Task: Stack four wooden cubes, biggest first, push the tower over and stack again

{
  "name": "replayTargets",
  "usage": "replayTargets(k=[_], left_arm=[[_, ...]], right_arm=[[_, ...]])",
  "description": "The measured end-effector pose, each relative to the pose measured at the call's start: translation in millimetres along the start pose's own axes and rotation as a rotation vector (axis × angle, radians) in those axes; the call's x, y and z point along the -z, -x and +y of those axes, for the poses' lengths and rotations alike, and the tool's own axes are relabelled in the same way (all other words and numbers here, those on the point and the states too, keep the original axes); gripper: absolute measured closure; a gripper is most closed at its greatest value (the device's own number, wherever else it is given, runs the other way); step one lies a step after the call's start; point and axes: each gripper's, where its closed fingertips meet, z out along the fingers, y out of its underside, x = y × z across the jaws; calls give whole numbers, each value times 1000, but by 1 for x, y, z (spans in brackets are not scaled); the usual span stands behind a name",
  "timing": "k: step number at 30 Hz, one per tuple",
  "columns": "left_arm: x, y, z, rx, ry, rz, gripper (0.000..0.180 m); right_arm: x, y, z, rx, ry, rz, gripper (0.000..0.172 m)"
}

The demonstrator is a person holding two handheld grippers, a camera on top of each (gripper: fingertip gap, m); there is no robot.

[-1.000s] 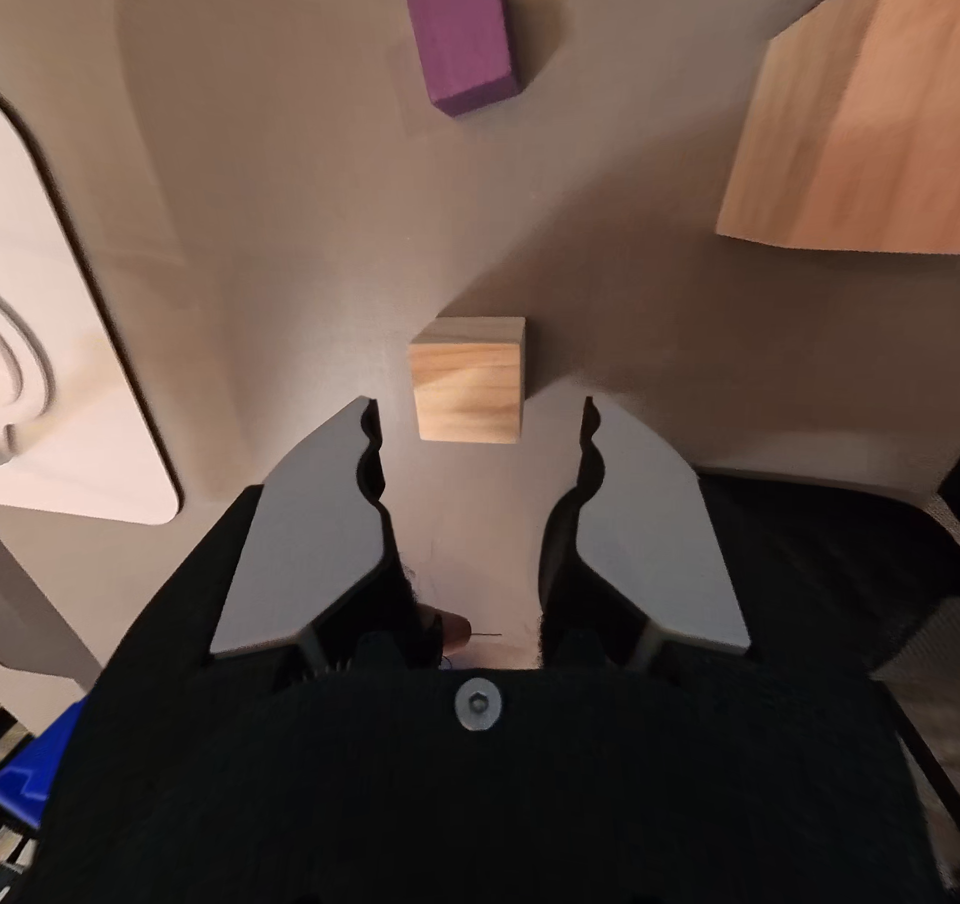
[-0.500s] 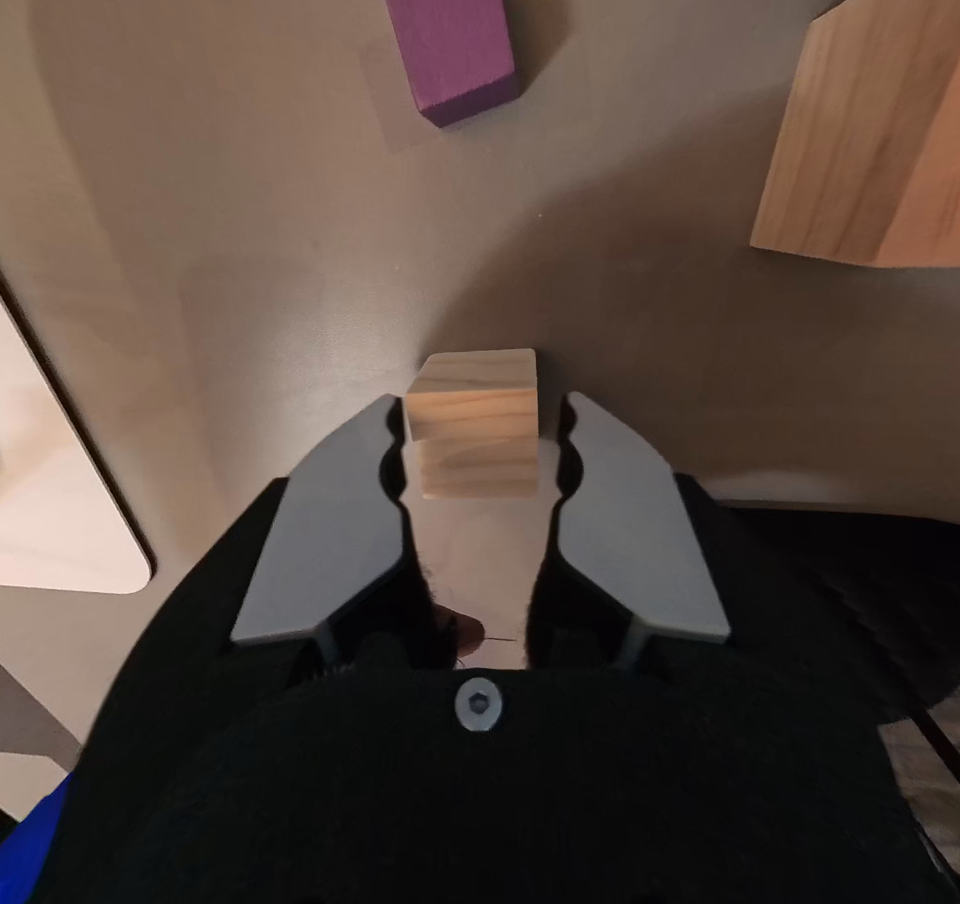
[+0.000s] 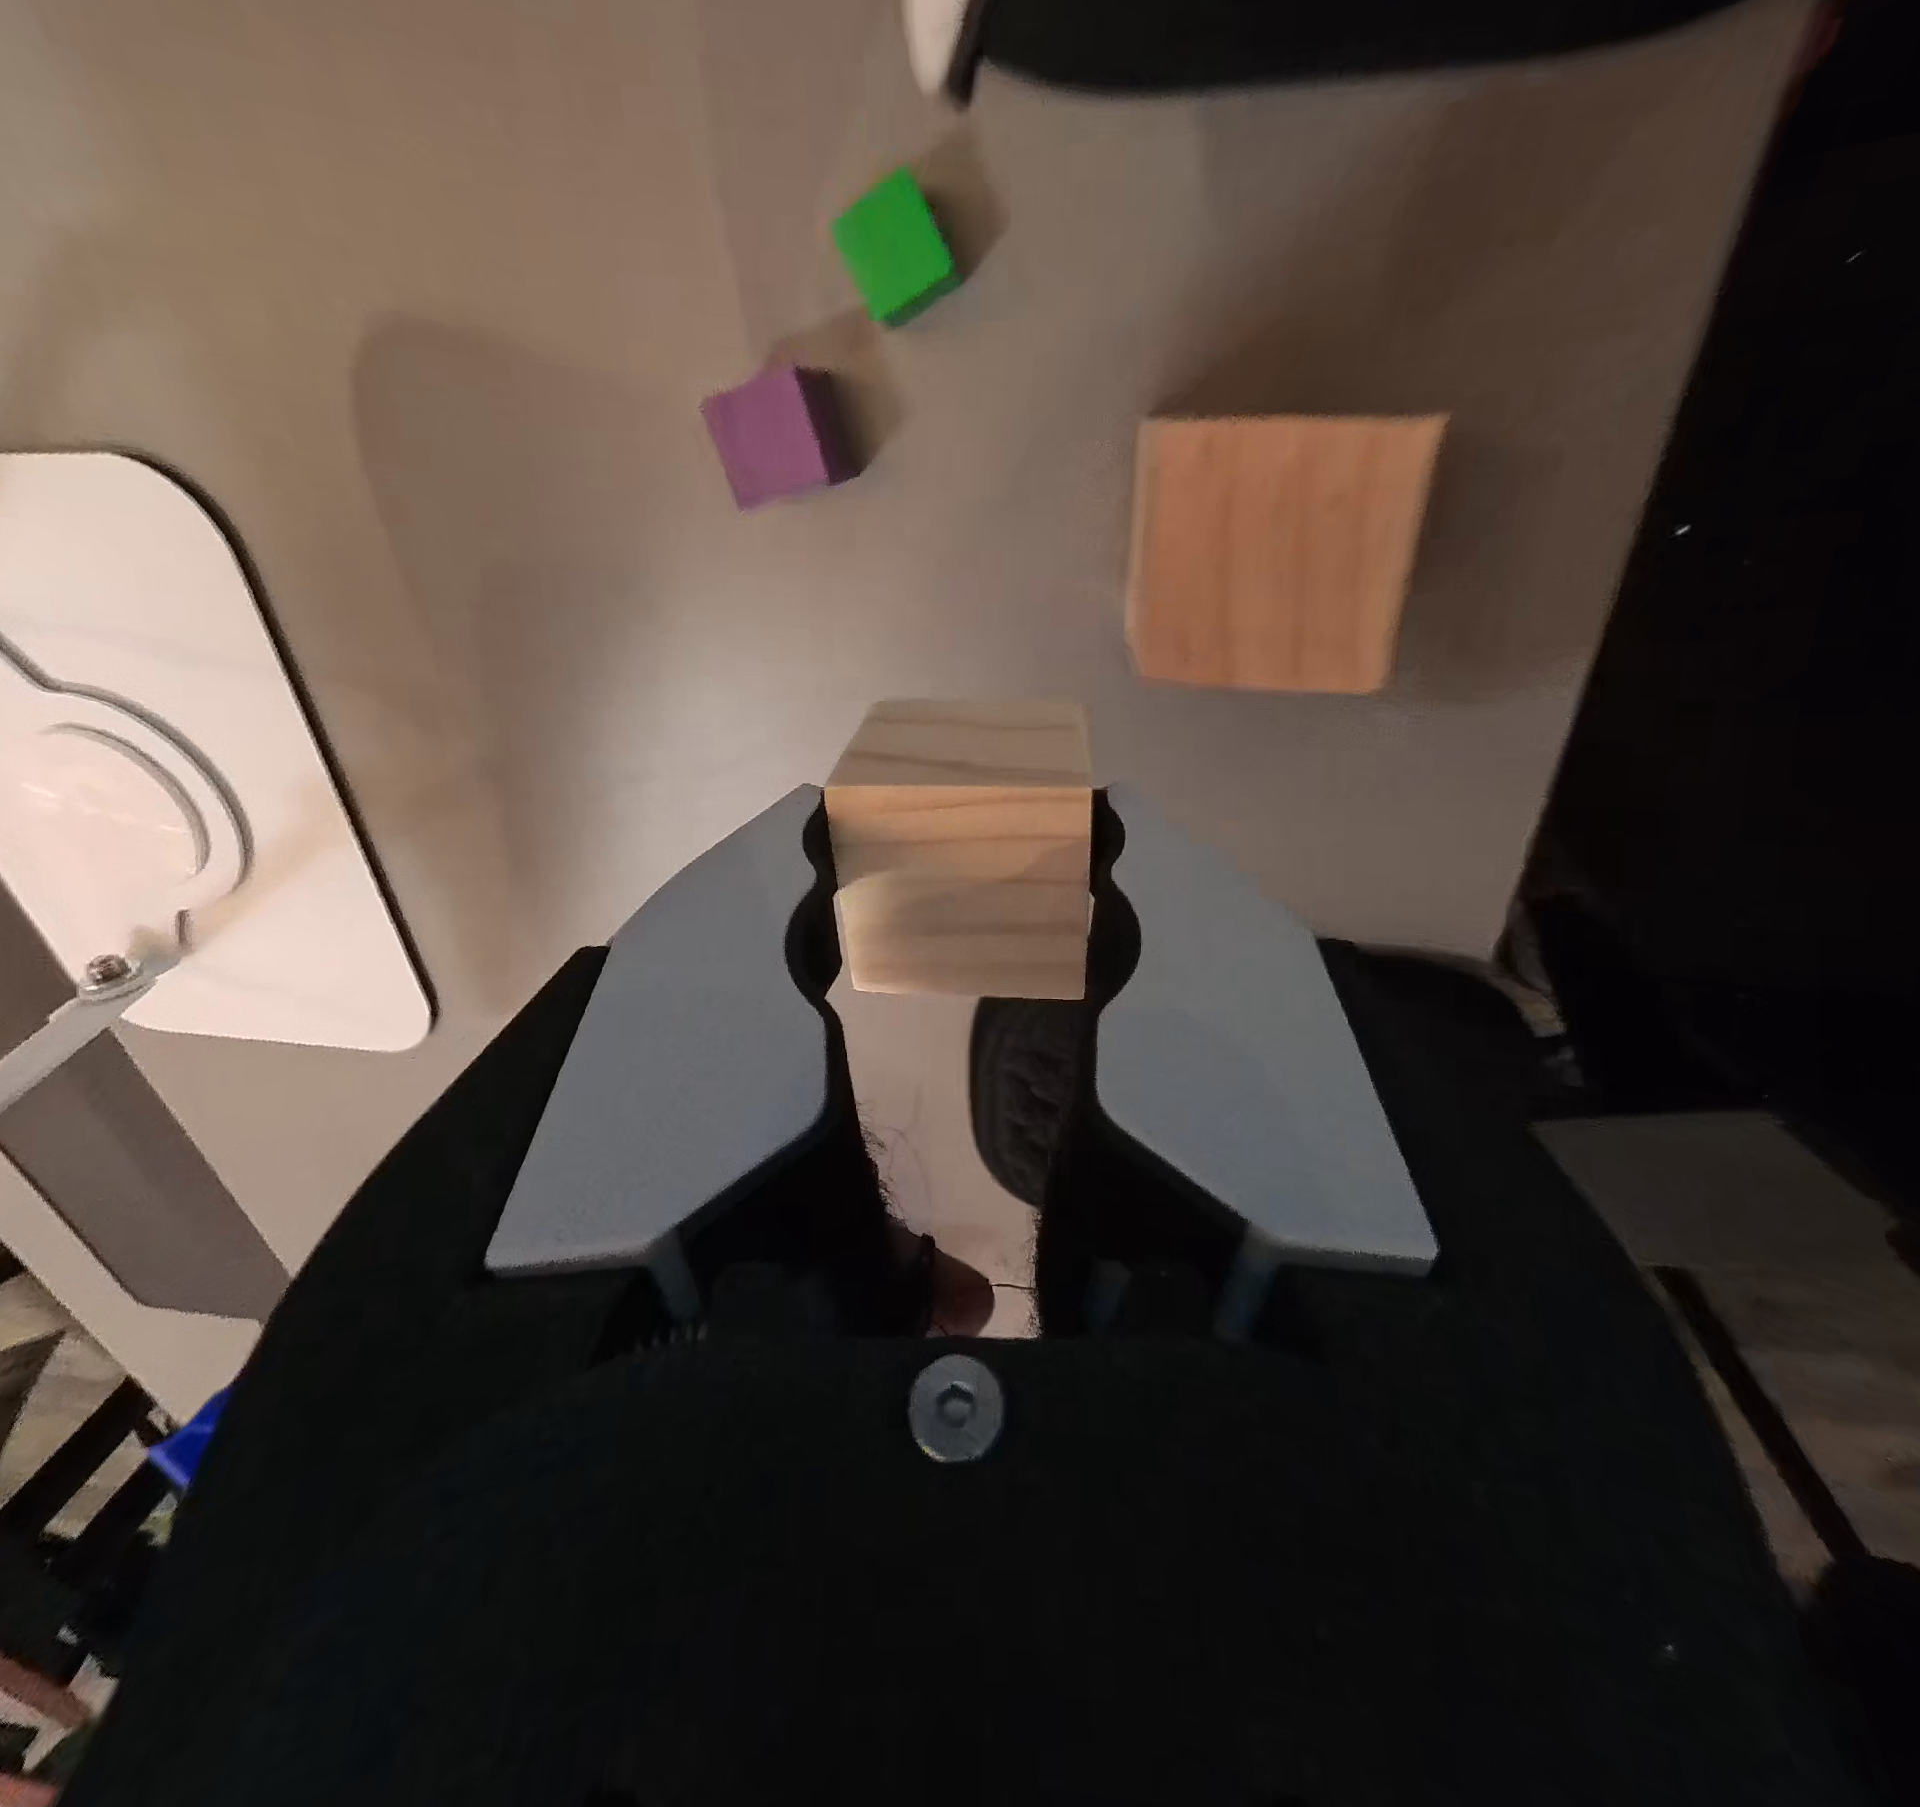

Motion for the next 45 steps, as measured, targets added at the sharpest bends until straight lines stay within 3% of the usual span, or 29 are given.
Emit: replayTargets(k=[8, 31, 38, 41, 45], left_arm=[[5, -42, -33, -6, 8, -35, 135], [-28, -56, -37, -26, 24, 13, 135], [-20, -57, -36, -31, 6, 35, 111], [-5, -50, -37, 3, -71, 48, 107], [23, -20, -45, 122, -317, 59, 106]], right_arm=[[1, -3, 0, -30, -6, -2, 56], [0, -2, 0, -39, 0, -13, 56], [0, -2, 0, -37, -4, -14, 56], [1, -2, -1, -38, -7, -15, 57], [1, -2, 0, -40, -7, -15, 57]])
